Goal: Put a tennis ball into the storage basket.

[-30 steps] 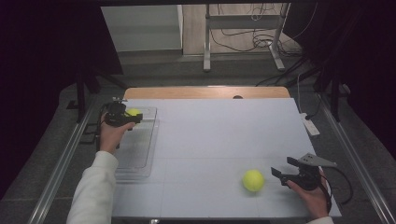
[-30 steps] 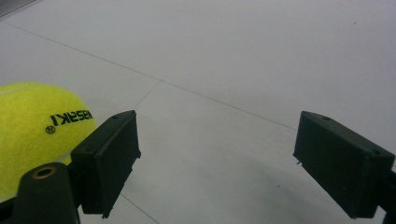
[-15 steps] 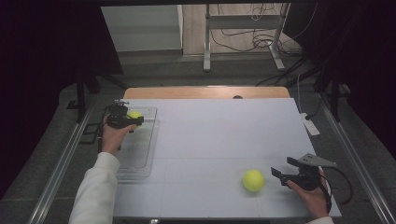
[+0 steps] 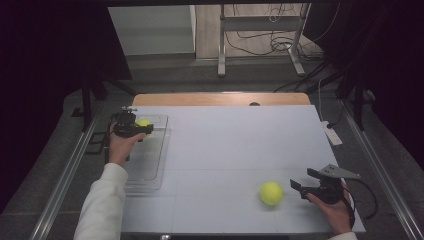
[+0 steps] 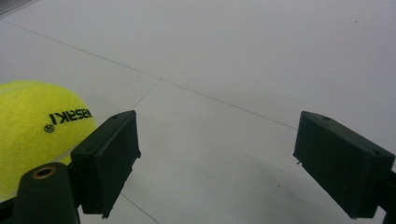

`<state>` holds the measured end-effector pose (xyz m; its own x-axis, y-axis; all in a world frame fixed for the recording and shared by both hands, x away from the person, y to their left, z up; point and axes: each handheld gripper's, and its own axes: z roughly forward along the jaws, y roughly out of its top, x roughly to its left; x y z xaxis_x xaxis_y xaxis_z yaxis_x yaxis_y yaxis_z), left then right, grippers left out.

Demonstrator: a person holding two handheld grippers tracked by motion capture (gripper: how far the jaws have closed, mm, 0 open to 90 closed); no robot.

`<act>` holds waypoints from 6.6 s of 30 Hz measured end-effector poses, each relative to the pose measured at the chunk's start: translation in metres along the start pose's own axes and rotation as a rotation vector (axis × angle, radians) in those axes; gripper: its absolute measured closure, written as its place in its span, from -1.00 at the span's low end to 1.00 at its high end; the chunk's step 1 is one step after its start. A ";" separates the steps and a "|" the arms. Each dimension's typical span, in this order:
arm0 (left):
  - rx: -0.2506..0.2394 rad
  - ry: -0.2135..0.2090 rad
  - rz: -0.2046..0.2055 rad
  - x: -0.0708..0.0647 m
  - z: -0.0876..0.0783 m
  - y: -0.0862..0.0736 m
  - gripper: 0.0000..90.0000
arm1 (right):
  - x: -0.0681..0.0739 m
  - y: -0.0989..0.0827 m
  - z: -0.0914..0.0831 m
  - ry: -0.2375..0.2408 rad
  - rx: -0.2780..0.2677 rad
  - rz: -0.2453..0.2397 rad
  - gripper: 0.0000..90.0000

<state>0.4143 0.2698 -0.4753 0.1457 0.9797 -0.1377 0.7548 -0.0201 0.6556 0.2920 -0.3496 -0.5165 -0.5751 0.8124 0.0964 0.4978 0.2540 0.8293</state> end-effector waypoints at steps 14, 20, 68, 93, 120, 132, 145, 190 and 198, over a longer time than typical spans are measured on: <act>-0.067 -0.062 0.010 -0.004 -0.015 0.001 -0.68 | 0.000 0.000 0.000 -0.001 0.000 0.000 -0.69; -0.096 -0.096 0.025 -0.009 -0.024 0.001 -0.68 | 0.000 0.000 0.000 0.000 -0.004 0.000 -0.69; -0.193 -0.331 0.137 -0.060 -0.058 -0.036 -0.66 | -0.002 0.001 -0.001 0.001 -0.009 0.008 -0.69; -0.221 -0.404 0.213 -0.091 -0.073 -0.056 -0.67 | -0.001 0.001 -0.001 -0.003 -0.006 0.006 -0.69; -0.219 -0.446 0.299 -0.129 -0.077 -0.064 -0.67 | -0.002 0.001 -0.001 0.003 -0.004 0.004 -0.69; -0.212 -0.475 0.327 -0.143 -0.075 -0.065 -0.67 | -0.004 0.001 0.001 0.001 -0.007 0.013 -0.69; -0.194 -0.491 0.364 -0.158 -0.070 -0.068 -0.67 | -0.005 0.002 0.002 0.002 -0.008 0.009 -0.69; -0.109 -0.546 0.480 -0.211 -0.048 -0.073 -0.70 | -0.004 0.001 -0.001 0.013 -0.012 -0.003 -0.69; -0.104 -0.566 0.491 -0.220 -0.045 -0.072 -0.70 | -0.004 0.001 -0.001 0.009 -0.011 -0.005 -0.69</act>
<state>0.2988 0.0642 -0.4591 0.7774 0.6099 -0.1536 0.4581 -0.3817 0.8028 0.2946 -0.3533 -0.5156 -0.5832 0.8065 0.0974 0.4880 0.2520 0.8357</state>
